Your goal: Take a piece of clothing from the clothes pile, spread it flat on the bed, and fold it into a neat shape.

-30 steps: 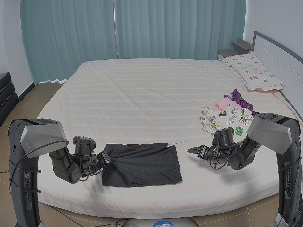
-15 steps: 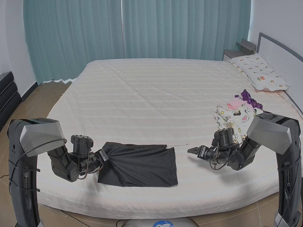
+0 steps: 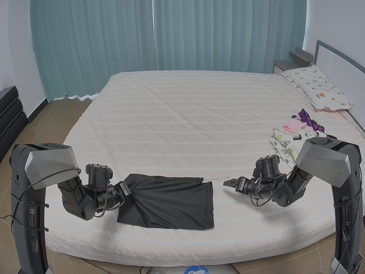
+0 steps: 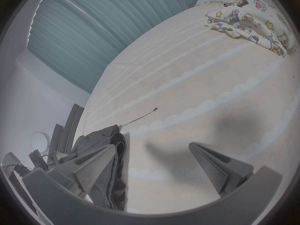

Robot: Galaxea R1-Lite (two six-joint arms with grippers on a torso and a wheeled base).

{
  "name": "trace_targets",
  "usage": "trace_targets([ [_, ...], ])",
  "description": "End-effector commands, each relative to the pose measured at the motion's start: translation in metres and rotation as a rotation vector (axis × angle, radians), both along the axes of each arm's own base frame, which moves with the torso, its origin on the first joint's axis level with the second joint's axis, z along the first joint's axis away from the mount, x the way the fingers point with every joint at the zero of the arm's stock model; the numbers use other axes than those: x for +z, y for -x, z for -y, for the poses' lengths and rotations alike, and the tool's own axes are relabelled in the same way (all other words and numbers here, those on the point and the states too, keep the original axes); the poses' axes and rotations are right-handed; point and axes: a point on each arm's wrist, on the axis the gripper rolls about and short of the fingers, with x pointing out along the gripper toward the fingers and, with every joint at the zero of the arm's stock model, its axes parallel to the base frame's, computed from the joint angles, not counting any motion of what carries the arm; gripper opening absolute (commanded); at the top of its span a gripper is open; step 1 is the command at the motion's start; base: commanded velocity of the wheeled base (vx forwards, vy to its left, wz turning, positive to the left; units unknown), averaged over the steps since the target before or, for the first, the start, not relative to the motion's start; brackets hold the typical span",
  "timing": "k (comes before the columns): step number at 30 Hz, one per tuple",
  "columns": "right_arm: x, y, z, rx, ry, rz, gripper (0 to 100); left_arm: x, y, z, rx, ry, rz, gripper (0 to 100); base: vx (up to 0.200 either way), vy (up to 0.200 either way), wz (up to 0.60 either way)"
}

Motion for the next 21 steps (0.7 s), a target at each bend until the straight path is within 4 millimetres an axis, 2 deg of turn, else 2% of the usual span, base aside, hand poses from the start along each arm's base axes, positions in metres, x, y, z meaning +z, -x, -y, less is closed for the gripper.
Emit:
trace_targets([
  [1,0.001,0.003,-0.006,0.018,0.000,0.000,100,-0.001,0.001,0.000,0.004,0.006,-0.006,100,0.000,0.000,0.00],
  [4,0.001,0.008,-0.014,0.039,0.003,-0.007,100,0.000,0.003,0.000,0.016,0.019,-0.013,100,0.000,0.000,0.00],
  [8,0.006,0.031,-0.041,0.126,0.003,-0.022,100,0.003,0.005,-0.008,0.091,0.088,-0.032,100,0.000,0.000,0.00],
  [9,0.006,0.031,-0.041,0.126,0.003,-0.022,100,0.003,0.005,-0.008,0.091,0.088,-0.032,100,0.000,0.000,0.00],
  [12,0.007,0.051,-0.061,0.204,0.008,-0.045,100,0.017,-0.001,-0.016,0.172,0.181,-0.009,100,0.000,0.000,0.00],
  [15,0.007,0.056,-0.064,0.221,0.011,-0.050,100,0.019,-0.003,-0.017,0.186,0.198,-0.004,100,0.000,0.000,0.00],
  [17,0.008,0.068,-0.068,0.254,0.014,-0.072,100,0.019,-0.004,-0.018,0.192,0.204,0.000,100,0.000,0.000,0.00],
  [21,0.005,0.079,-0.071,0.309,0.008,-0.100,100,0.020,-0.005,-0.020,0.205,0.215,0.003,100,0.000,0.000,0.00],
])
